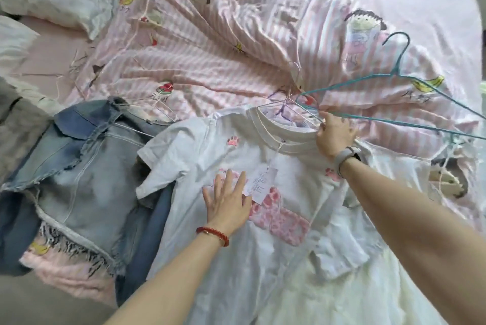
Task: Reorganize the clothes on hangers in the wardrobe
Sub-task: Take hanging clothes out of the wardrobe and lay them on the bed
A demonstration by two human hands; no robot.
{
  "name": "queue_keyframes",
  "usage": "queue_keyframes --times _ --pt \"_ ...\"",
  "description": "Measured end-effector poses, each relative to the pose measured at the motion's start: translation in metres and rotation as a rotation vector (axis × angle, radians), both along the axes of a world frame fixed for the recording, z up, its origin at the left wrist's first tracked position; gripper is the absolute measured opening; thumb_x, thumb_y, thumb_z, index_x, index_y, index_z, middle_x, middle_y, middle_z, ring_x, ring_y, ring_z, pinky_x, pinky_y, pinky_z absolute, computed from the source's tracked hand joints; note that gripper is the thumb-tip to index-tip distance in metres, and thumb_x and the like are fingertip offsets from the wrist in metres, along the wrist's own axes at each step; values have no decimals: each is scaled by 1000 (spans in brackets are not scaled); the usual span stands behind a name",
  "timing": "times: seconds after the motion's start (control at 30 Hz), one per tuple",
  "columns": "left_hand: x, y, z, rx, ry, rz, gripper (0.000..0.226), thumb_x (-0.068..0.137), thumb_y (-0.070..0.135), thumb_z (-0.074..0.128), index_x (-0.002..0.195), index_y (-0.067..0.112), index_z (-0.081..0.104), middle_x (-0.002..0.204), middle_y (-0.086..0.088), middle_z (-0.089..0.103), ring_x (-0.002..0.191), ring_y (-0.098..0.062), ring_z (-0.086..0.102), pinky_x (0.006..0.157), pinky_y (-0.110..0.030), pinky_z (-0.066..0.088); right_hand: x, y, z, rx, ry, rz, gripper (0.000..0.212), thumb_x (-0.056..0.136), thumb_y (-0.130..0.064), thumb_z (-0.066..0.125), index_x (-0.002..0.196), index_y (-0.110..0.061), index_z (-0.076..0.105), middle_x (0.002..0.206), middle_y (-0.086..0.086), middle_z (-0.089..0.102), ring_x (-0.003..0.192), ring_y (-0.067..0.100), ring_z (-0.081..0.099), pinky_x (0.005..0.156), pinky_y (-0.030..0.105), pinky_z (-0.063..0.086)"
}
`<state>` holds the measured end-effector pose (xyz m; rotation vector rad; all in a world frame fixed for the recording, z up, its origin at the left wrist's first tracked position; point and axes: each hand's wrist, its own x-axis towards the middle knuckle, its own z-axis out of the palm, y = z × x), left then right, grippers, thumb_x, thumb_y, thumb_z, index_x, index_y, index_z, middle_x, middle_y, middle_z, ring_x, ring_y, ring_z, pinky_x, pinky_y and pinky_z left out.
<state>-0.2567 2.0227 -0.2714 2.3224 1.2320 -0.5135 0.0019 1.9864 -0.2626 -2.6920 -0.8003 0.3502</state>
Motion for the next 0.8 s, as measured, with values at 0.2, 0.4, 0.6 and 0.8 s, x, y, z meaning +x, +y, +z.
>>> queue_keyframes --times 0.2,0.4,0.6,0.8 --pt "-13 3 -39 -110 160 -30 55 97 44 22 146 34 -3 155 3 -16 141 -22 -18 111 -53 -9 5 -3 -49 -146 79 163 57 91 -23 41 144 -24 19 152 4 18 141 20 10 110 58 0" --pt "-11 17 -13 36 49 -33 53 97 37 28 146 30 11 157 -1 -3 143 -21 -7 113 -49 -2 -39 3 -32 -152 107 338 52 95 -24 33 145 -18 17 155 6 9 143 26 1 114 51 4" --pt "-58 42 67 356 -129 111 52 94 28 38 143 22 25 154 -4 16 142 -20 6 113 -48 2 -135 24 39 58 87 488 46 94 -19 37 139 -13 31 150 8 26 141 27 13 114 48 11" --pt "-214 -10 136 521 -218 413 44 90 22 49 133 14 46 142 -9 42 135 -24 31 109 -48 17 -284 5 104 205 76 800 38 93 -17 41 130 -13 46 137 5 47 134 25 31 109 48 17"
